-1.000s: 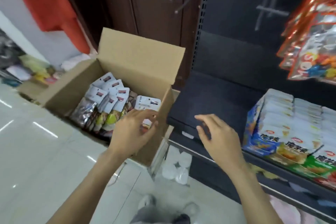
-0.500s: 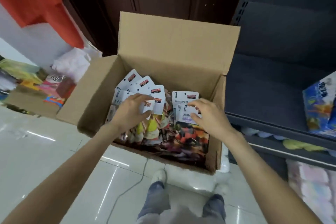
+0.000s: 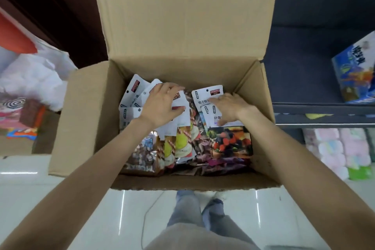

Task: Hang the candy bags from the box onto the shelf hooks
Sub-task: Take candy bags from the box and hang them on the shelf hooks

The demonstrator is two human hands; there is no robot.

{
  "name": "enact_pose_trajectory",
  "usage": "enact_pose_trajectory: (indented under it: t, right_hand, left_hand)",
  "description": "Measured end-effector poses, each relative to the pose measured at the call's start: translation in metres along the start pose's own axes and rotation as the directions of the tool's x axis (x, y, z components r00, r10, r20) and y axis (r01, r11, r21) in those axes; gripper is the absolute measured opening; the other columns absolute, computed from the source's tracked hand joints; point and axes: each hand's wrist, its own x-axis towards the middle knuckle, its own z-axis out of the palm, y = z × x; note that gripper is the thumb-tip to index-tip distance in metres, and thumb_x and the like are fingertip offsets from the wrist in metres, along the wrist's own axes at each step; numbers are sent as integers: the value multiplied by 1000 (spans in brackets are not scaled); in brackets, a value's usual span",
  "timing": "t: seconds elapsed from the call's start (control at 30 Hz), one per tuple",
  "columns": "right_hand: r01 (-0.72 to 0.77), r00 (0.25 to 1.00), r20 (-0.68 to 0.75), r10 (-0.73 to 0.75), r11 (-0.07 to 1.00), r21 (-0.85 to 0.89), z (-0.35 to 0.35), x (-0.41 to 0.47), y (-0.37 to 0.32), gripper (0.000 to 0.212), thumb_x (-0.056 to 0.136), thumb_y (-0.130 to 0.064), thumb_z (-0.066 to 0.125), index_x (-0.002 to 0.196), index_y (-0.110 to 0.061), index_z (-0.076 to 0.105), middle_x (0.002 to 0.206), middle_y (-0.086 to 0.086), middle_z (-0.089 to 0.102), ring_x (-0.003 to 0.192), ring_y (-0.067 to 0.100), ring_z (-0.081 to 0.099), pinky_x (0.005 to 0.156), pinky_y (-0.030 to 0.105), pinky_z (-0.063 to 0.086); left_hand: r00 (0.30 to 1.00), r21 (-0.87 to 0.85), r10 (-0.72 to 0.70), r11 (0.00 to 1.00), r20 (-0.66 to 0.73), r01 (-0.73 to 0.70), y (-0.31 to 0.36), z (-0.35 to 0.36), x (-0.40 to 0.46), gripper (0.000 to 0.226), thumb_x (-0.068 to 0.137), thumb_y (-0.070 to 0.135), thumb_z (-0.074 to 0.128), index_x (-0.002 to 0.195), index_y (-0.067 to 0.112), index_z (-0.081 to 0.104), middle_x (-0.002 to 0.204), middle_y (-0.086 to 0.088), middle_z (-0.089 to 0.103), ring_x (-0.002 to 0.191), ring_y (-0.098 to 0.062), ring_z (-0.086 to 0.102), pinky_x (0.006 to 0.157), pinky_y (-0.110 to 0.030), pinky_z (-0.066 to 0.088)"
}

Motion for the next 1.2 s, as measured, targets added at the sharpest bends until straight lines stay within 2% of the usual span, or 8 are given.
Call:
enact_pose_trajectory:
  t: [0.1,0.2,0.37,0.63,0.77,0.87,1.0,1.2]
  right_hand:
    - [-54,998,-43,53,998,-24,4,-1,-2,85,79,-44,74,146,-13,31,147,10,36,134,30,31,107,43,31]
    - [-55,988,-142,52,998,-18,6,-13,-1,57,92,-16,59,144,-15,35,141,11,43,127,31,37,103,40,34]
    - [-20,971,-240,15,1000,-19,6,-40,13,62,92,9,40,146,-20,39,123,16,58,114,31,51,88,36,43]
    - [96,905,-422,-60,993,65,8,-85,20,29,88,-6,57,112,-19,64,109,-2,66,106,23,55,91,34,36]
    - [192,795,-604,-51,966,171,25,-131,19,17,80,-9,70,94,-17,64,88,-1,62,76,27,64,60,37,49]
    - [258,684,-721,113,887,383,29,-162,24,11,86,-17,62,97,-15,63,89,-4,60,75,15,59,59,32,47]
    - [455,609,-716,343,588,669,12,-190,29,6,86,-19,66,92,-21,67,84,-10,66,75,2,57,61,17,42]
    - [584,575,-687,445,365,725,0,-196,21,32,82,-3,71,91,-32,62,86,-27,65,79,-9,57,69,7,42]
  left_hand:
    - [998,29,50,998,47,-51,8,3,19,56,89,35,63,139,14,46,137,-7,48,128,-28,39,106,-37,30]
    - [968,202,-33,979,248,-19,20,12,48,59,95,44,51,143,14,38,142,-10,45,130,-30,39,108,-38,29]
    - [945,323,-95,946,313,-12,34,28,81,55,95,47,48,134,9,45,131,-13,55,122,-31,48,98,-38,35]
    - [976,-49,60,998,211,-51,45,16,72,23,95,30,58,113,18,64,112,-5,64,98,-27,60,77,-35,45]
    - [993,-319,48,948,112,-10,55,1,51,21,98,29,51,104,11,60,78,-9,67,68,-23,59,60,-33,34]
    - [999,-622,-46,783,-10,30,66,-17,32,24,93,35,60,85,11,61,68,-13,65,66,-19,61,63,-38,46]
    - [972,-879,-199,477,-121,-12,99,-52,12,11,89,16,66,80,20,67,72,8,70,72,-5,65,71,-25,51]
    - [984,-920,-83,374,-160,-118,141,-88,0,12,84,11,70,78,22,67,75,12,73,71,-3,67,71,-25,56]
